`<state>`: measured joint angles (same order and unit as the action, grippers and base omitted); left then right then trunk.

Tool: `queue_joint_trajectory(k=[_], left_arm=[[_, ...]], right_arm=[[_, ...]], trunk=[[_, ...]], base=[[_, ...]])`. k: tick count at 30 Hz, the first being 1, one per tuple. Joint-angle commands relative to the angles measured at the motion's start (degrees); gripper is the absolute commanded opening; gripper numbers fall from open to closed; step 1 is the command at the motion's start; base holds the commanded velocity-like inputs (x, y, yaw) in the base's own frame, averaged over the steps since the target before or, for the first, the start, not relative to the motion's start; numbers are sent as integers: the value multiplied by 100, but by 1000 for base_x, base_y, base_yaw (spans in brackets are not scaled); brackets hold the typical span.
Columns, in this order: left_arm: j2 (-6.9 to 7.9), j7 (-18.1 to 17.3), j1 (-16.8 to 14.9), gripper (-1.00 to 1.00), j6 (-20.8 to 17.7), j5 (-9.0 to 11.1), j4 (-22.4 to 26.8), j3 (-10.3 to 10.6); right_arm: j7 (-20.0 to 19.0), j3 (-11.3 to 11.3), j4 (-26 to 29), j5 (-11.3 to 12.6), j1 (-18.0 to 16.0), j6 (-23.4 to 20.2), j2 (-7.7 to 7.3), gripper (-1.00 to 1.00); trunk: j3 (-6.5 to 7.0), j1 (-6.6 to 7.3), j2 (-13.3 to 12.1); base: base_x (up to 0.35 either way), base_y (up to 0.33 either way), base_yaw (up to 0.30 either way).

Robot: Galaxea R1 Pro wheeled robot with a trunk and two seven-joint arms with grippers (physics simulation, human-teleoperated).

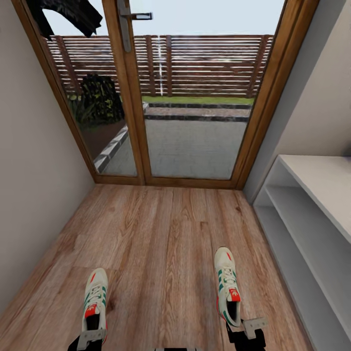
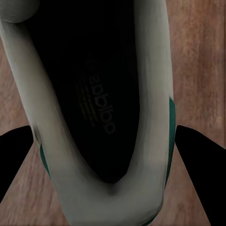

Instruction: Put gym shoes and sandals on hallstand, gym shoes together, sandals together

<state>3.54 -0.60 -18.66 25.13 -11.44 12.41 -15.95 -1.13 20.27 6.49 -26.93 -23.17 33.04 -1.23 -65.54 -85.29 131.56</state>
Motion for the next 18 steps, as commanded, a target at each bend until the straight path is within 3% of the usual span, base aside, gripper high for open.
queue_joint_trajectory(k=[1, 18], left_arm=[[-4, -1, -4, -100, 22, -60, -9, -49], [-19, -1, -4, -100, 19, -60, -62, -45]], right_arm=[[-1, 48, -6, -40, -3, 19, 2, -100], [-6, 48, -7, -49, -3, 14, 1, -100]], trunk=[[5, 1, 1], [158, 1, 1]], base=[[0, 0, 0], [0, 0, 0]])
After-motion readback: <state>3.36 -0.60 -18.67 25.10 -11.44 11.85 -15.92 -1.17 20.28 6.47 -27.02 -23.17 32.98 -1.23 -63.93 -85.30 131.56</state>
